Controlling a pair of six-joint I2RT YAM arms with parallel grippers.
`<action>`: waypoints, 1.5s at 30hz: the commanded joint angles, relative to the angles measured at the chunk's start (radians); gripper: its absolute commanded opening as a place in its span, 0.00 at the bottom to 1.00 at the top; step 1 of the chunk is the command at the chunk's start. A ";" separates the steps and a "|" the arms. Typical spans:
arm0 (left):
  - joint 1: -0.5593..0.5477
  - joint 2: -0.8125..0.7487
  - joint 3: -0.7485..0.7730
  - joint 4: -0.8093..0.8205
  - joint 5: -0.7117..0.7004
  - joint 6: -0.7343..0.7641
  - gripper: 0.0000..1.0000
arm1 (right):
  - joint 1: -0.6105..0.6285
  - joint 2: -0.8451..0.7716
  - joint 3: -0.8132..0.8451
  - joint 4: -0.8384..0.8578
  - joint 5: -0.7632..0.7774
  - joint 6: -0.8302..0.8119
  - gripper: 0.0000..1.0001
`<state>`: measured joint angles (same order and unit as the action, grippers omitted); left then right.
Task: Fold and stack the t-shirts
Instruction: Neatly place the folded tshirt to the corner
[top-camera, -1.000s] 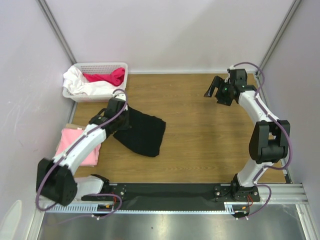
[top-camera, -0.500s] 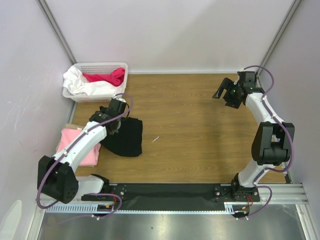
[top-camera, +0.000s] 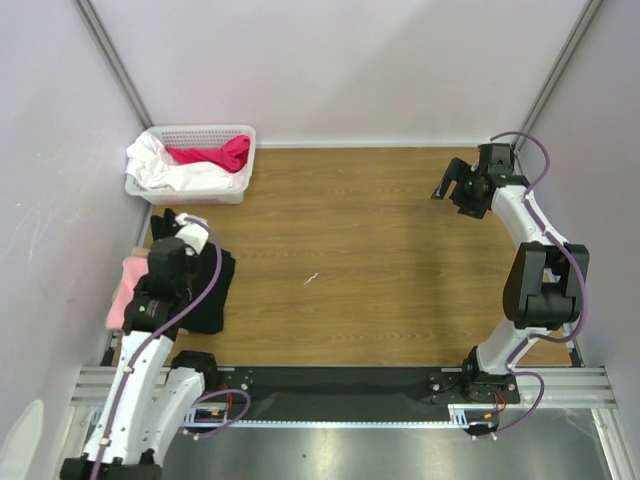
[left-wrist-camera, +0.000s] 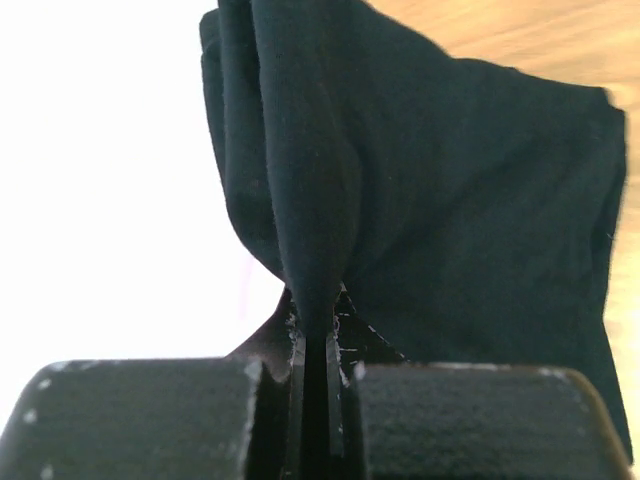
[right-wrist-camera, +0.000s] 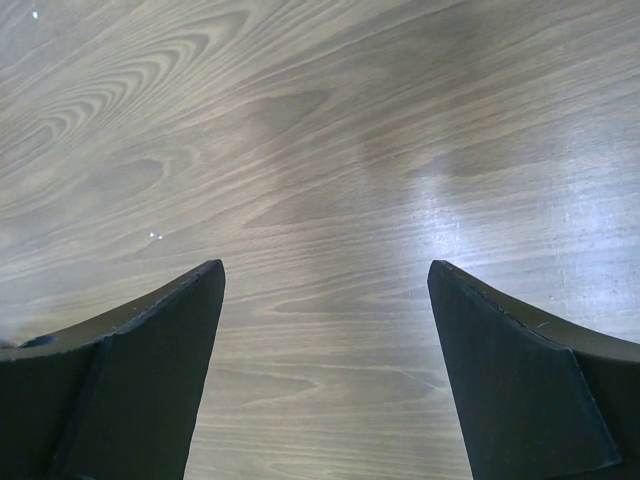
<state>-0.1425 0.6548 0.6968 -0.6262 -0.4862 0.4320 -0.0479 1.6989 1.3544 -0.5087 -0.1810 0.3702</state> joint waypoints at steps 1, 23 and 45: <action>0.113 0.049 0.010 0.079 0.095 0.111 0.00 | 0.000 0.038 0.029 0.024 0.029 -0.007 0.89; 0.613 0.097 0.029 0.147 0.350 0.389 0.00 | 0.022 0.180 0.100 0.002 0.051 0.049 0.87; 0.897 0.252 -0.146 0.572 0.521 0.539 0.00 | 0.091 0.283 0.245 -0.063 0.048 0.016 0.87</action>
<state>0.7345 0.9028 0.5804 -0.2096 -0.0021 0.9363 0.0242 1.9739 1.5524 -0.5457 -0.1390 0.4065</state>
